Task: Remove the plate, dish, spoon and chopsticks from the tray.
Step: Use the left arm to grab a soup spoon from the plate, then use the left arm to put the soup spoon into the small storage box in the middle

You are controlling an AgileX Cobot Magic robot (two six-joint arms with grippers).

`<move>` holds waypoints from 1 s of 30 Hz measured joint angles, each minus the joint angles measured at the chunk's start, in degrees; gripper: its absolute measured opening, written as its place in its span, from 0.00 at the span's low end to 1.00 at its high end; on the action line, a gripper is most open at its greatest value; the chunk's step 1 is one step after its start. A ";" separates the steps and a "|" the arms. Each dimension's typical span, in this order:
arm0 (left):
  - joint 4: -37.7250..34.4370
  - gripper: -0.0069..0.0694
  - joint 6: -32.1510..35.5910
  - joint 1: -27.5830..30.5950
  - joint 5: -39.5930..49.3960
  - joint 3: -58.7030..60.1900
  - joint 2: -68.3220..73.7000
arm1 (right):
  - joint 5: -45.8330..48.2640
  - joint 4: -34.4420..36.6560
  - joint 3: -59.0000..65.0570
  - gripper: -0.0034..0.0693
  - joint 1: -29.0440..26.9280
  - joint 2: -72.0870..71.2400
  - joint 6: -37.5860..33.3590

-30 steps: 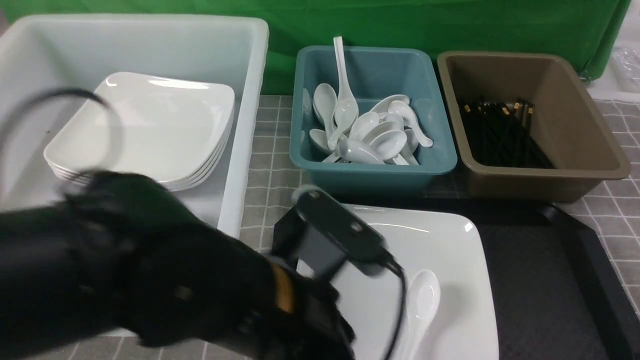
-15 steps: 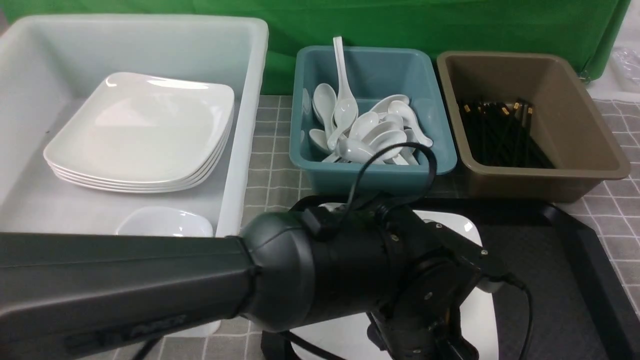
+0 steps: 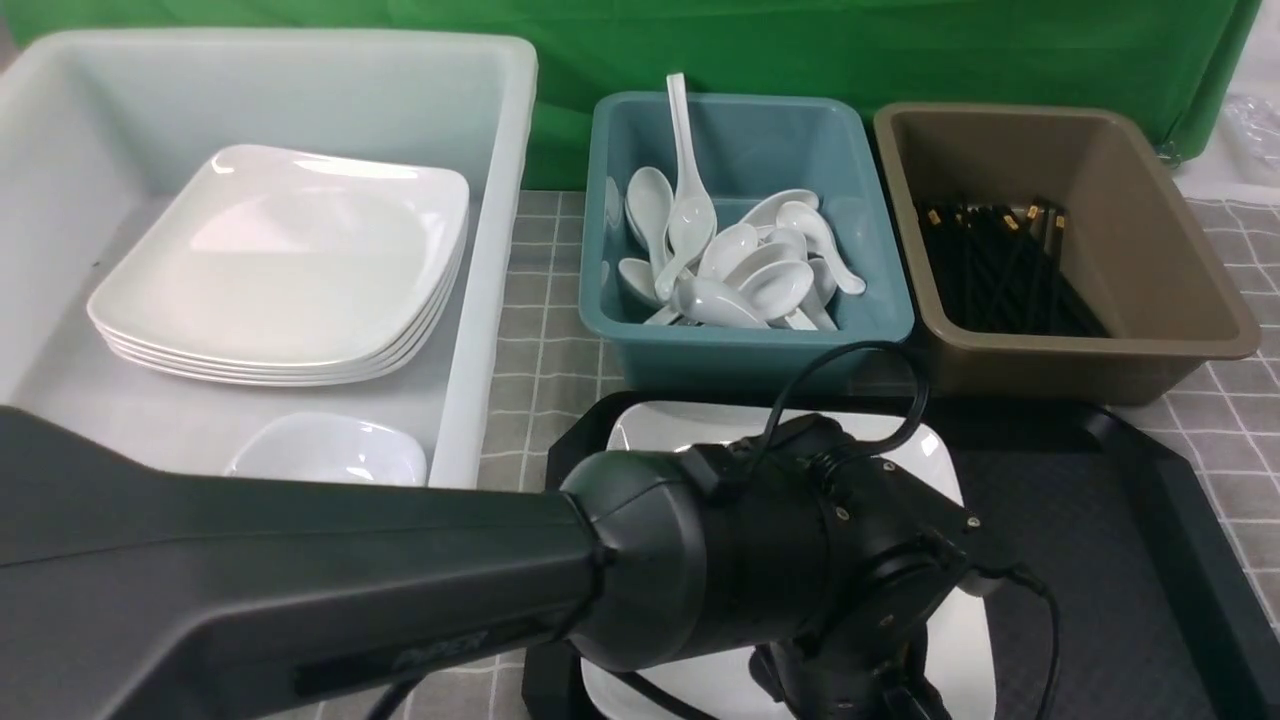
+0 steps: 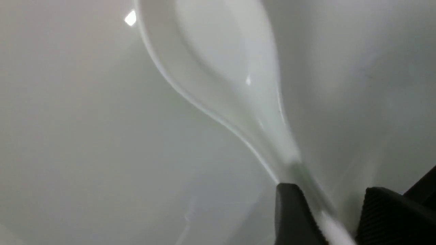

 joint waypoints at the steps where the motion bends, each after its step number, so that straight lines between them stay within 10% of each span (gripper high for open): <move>1: 0.35 0.36 0.00 -0.08 -0.12 0.00 0.00 | 0.00 0.00 0.00 0.20 0.00 -0.02 -0.06; 6: 1.97 0.14 0.09 -0.08 -0.09 0.00 -0.47 | 0.00 0.00 0.00 0.20 0.00 -0.07 -0.97; 20: 6.86 0.13 3.42 2.73 1.02 -6.08 -9.34 | 0.00 0.07 0.00 0.22 0.00 -0.07 -1.38; 30: 1.92 0.20 21.03 25.40 -12.03 -24.63 1.99 | 0.00 0.12 0.00 0.23 0.00 -0.07 0.84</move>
